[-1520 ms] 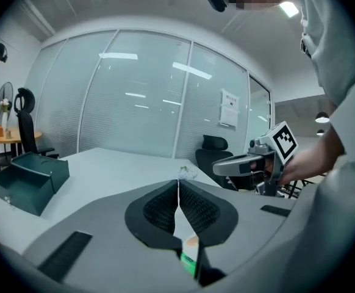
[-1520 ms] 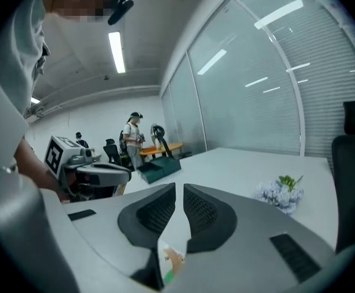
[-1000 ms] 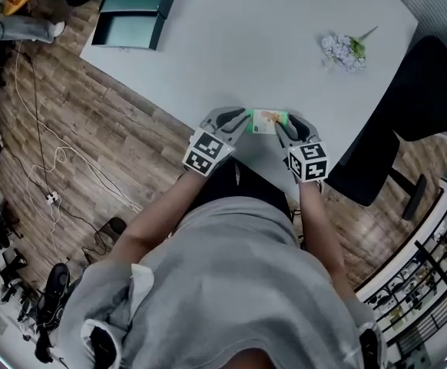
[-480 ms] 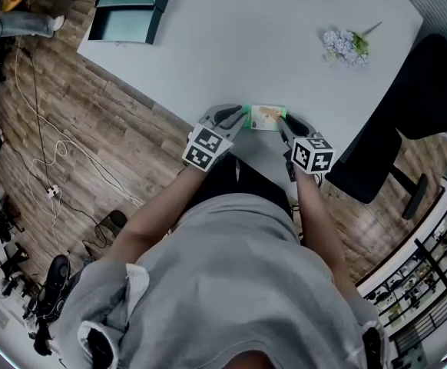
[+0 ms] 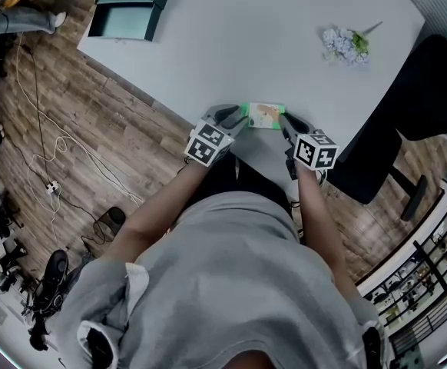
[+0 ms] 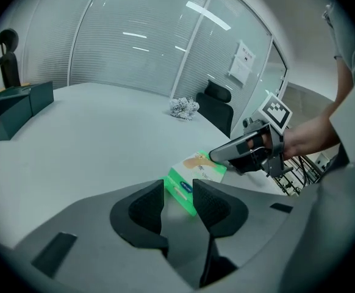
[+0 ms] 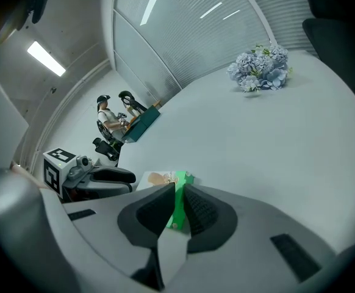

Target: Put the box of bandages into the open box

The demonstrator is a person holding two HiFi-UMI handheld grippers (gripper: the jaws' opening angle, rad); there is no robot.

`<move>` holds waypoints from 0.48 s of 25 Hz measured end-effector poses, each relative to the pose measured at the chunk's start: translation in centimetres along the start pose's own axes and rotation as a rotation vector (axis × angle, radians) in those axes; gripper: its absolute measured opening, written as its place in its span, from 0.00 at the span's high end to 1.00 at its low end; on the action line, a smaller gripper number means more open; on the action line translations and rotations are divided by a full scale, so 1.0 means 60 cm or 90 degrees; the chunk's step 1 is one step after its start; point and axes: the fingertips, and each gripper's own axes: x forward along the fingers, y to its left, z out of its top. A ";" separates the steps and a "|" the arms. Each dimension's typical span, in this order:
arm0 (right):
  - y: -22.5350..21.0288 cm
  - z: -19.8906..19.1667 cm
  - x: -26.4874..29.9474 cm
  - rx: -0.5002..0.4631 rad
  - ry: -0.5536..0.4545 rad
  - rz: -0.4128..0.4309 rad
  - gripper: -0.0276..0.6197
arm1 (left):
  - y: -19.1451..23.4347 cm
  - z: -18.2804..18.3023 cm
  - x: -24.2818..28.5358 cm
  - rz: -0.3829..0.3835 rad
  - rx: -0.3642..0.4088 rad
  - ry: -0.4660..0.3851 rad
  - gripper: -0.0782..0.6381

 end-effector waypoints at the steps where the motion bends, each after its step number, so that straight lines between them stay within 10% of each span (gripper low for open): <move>1: 0.000 0.000 0.000 -0.004 0.000 -0.001 0.85 | 0.000 -0.008 0.005 0.002 -0.006 0.016 0.66; 12: 0.005 -0.001 -0.001 -0.036 0.003 0.002 0.85 | -0.010 -0.023 0.010 -0.032 -0.132 0.070 0.70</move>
